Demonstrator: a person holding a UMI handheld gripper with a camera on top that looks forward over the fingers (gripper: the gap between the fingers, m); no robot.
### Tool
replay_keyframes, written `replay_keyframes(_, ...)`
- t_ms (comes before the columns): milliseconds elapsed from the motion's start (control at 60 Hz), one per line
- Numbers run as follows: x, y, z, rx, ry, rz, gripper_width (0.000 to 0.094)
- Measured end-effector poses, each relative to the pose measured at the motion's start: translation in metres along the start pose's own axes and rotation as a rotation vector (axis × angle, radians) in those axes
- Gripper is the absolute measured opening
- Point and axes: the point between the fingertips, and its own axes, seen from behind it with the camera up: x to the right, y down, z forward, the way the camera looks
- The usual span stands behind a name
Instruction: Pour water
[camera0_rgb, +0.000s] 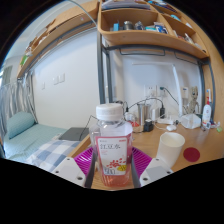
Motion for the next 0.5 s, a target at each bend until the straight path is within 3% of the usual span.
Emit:
replay_keyframes(117,0.002,0.001,0.001,-0.002,0.001,-0.018,0.0491)
replay_keyframes(317,0.012,-0.008,0.0,-0.046,0.031,0.05,0.0488)
replay_keyframes(500,0.015,-0.044,0.01,-0.021,-0.013,0.419,0.0489)
